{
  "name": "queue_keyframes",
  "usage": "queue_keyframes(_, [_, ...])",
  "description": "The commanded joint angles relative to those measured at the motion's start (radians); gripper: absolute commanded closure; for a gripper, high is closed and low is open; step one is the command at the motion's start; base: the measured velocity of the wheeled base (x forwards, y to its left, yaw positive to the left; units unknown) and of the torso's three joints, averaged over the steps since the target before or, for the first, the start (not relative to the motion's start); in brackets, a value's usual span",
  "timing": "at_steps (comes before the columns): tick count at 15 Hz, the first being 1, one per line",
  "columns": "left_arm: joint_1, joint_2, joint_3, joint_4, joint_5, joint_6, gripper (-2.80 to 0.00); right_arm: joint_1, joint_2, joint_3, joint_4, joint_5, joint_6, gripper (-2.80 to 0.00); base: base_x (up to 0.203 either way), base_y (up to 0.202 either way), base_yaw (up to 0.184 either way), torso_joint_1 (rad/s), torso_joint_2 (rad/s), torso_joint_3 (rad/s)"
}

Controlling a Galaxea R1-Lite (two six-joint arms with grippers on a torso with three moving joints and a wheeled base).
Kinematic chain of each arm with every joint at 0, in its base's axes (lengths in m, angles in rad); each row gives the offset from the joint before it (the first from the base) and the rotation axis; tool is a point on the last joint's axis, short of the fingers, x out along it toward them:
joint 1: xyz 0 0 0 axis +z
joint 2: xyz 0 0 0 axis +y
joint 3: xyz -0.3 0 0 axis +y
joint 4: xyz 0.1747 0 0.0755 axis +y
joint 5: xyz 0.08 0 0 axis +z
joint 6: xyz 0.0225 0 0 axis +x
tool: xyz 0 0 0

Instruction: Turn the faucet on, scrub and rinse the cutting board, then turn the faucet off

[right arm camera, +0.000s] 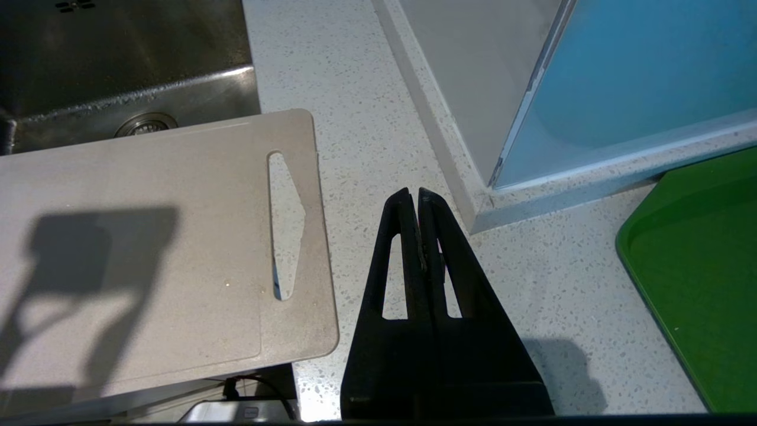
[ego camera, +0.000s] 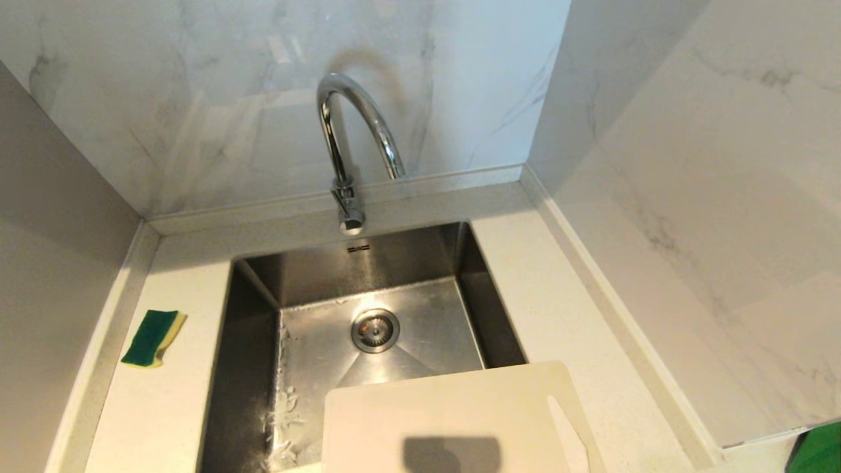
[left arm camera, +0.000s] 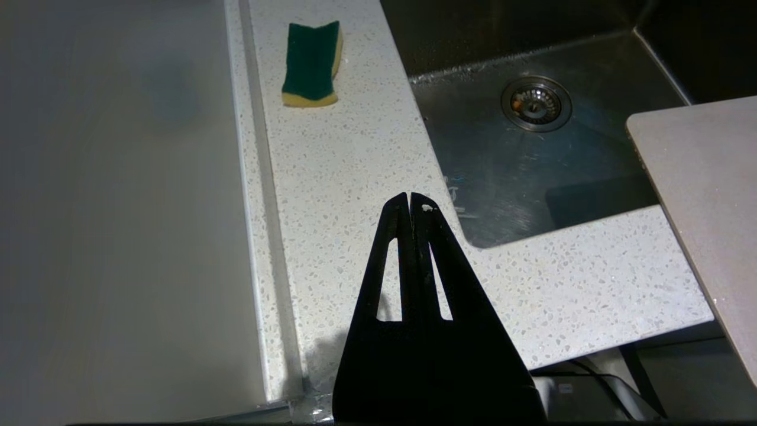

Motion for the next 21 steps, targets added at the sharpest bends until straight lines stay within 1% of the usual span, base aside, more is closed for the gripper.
queue_keyframes(1, [0.0,0.003,0.002,0.0,0.002,-0.013,0.0,-0.001,0.002,0.0,0.0,0.0,0.0,0.0,0.0,0.0,0.0,0.0,0.0,0.0])
queue_keyframes(3, [0.0,0.003,0.002,0.0,0.003,-0.032,0.0,0.001,0.002,0.0,-0.001,0.0,0.0,0.0,0.0,0.0,0.0,0.0,0.0,0.0])
queue_keyframes(21, [0.0,0.003,0.002,0.0,0.003,-0.032,0.0,-0.001,0.002,0.0,-0.001,-0.003,0.002,0.0,0.0,0.0,0.0,0.0,0.0,0.0])
